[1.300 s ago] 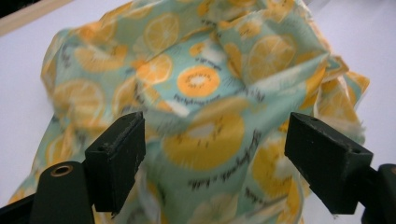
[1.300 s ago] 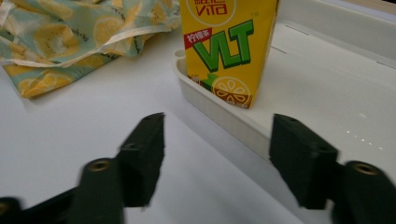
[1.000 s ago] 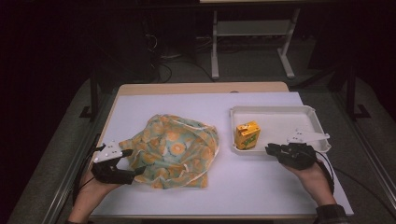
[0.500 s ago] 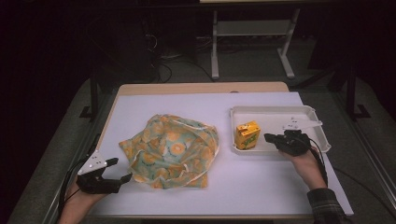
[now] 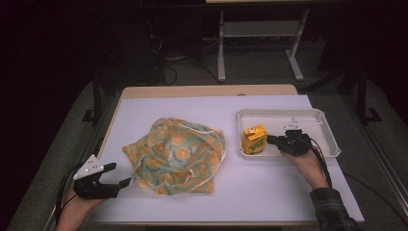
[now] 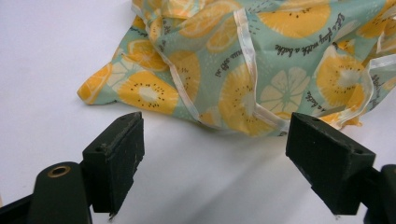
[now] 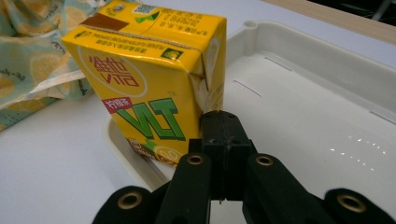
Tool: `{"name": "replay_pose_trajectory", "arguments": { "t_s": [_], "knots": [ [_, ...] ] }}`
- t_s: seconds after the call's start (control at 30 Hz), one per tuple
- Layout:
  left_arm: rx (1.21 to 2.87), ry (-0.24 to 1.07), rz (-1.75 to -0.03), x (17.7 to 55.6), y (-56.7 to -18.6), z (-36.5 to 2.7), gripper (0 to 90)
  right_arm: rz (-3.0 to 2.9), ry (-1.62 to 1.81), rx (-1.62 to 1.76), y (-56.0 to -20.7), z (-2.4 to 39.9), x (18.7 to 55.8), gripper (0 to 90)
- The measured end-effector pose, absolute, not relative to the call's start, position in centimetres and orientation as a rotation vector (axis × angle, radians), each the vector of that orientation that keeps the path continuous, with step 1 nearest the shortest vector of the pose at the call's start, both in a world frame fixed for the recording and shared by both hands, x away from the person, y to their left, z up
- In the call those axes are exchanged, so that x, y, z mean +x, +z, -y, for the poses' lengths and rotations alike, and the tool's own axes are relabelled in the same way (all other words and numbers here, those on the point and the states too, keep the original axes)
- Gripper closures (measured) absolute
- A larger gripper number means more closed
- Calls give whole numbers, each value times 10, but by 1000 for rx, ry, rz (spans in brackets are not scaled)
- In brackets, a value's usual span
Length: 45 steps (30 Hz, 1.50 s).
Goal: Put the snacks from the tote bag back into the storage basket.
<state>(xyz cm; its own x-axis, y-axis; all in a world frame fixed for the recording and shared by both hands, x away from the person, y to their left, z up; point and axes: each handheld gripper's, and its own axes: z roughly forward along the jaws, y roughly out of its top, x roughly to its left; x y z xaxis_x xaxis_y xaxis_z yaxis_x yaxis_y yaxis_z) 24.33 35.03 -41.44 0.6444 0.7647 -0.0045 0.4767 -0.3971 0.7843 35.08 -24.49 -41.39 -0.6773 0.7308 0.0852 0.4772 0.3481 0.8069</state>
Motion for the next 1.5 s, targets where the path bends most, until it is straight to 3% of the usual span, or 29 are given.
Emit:
{"name": "replay_pose_trajectory", "arguments": {
  "t_s": [1.2, 1.5],
  "knots": [
    [2087, 458, -961, 244, -417, -348, 191, -2372, 1212, 1047, -412, 243, 334, 895],
    [2085, 470, -965, 243, -415, -347, 191, -2310, 1202, 1111, -411, 248, 336, 636]
  ]
}}
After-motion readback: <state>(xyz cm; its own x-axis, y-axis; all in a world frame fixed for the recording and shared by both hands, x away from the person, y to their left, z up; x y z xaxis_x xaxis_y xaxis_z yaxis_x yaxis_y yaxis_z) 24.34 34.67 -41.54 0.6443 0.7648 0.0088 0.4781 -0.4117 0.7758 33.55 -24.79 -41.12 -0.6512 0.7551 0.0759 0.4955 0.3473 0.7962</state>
